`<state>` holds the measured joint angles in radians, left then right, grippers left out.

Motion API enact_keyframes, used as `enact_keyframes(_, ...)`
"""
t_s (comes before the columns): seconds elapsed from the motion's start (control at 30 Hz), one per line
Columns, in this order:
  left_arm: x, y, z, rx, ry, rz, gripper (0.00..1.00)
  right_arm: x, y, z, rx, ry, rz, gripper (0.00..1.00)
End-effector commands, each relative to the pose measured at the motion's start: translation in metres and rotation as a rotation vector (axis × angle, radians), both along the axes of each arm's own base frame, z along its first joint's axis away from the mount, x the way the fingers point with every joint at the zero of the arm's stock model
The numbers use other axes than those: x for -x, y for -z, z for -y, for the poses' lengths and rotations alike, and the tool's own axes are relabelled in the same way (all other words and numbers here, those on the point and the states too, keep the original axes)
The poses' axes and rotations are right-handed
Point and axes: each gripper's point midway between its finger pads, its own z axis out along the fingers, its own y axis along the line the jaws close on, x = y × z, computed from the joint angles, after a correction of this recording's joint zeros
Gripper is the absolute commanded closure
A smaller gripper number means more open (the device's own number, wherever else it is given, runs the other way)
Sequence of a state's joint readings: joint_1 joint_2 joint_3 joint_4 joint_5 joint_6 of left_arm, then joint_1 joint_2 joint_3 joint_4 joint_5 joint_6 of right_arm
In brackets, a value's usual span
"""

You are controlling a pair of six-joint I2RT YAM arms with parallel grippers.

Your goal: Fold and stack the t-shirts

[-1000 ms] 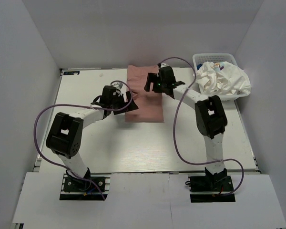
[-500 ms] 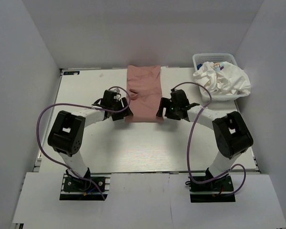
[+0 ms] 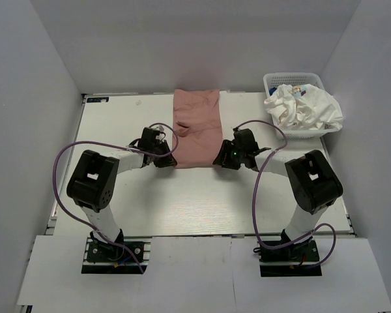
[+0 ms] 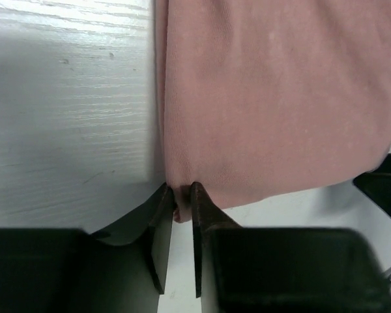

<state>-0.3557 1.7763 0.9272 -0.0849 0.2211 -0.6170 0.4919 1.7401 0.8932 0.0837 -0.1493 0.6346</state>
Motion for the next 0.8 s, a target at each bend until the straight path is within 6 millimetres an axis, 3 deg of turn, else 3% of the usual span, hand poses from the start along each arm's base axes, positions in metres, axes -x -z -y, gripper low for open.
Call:
enact_keyframes(0.0, 0.027, 0.024, -0.007, -0.038, 0.015, -0.089, 0.76, 0.005, 0.019, 0.001, -0.004, 0.014, -0.044, 0.48)
enact_keyframes(0.03, 0.027, 0.024, -0.008, -0.042, 0.022, -0.085, 0.80, 0.004, 0.024, 0.002, 0.005, 0.021, -0.056, 0.59)
enact_keyframes(0.1, 0.023, 0.022, -0.007, -0.039, 0.022, -0.076, 0.84, 0.006, 0.025, 0.000, 0.002, 0.018, -0.057, 0.69)
enact_keyframes(0.13, 0.019, 0.019, -0.005, -0.031, 0.022, -0.055, 0.96, 0.004, 0.024, -0.001, -0.007, 0.022, -0.045, 0.77)
enact_keyframes(0.17, 0.017, 0.018, -0.004, -0.027, 0.022, -0.045, 1.00, 0.004, 0.025, 0.000, -0.008, 0.025, -0.042, 0.81)
enact_keyframes(0.2, 0.014, 0.017, -0.003, -0.023, 0.022, -0.033, 1.00, 0.005, 0.027, 0.002, -0.004, 0.027, -0.041, 0.85)
enact_keyframes(0.23, 0.013, 0.017, -0.003, -0.023, 0.030, -0.014, 1.00, 0.005, 0.025, 0.002, -0.001, 0.018, -0.024, 0.98)
enact_keyframes(0.3, 0.016, 0.008, -0.002, -0.002, 0.036, 0.019, 1.00, 0.007, 0.026, 0.004, 0.005, 0.001, -0.007, 1.00)
enact_keyframes(0.43, 0.029, -0.007, -0.002, 0.021, 0.067, 0.087, 1.00, 0.008, 0.001, -0.002, -0.030, -0.073, 0.120, 1.00)
enact_keyframes(0.5, 0.037, -0.013, 0.000, 0.027, 0.090, 0.096, 1.00, 0.020, 0.004, 0.003, -0.019, -0.086, 0.110, 1.00)
enact_keyframes(0.53, 0.043, -0.021, 0.002, 0.051, 0.107, 0.110, 1.00, 0.025, -0.008, 0.002, -0.033, -0.096, 0.138, 1.00)
enact_keyframes(0.63, 0.062, -0.031, 0.008, 0.093, 0.136, 0.093, 1.00, 0.050, -0.015, 0.002, -0.031, -0.147, 0.150, 1.00)
enact_keyframes(0.67, 0.065, -0.049, 0.014, 0.116, 0.158, 0.131, 1.00, 0.054, -0.032, -0.001, -0.054, -0.165, 0.189, 1.00)
enact_keyframes(0.7, 0.071, -0.053, 0.013, 0.124, 0.164, 0.135, 1.00, 0.064, -0.029, 0.002, -0.054, -0.176, 0.173, 1.00)
enact_keyframes(0.77, 0.080, -0.079, 0.016, 0.159, 0.190, 0.192, 1.00, 0.075, -0.051, -0.003, -0.084, -0.193, 0.211, 1.00)
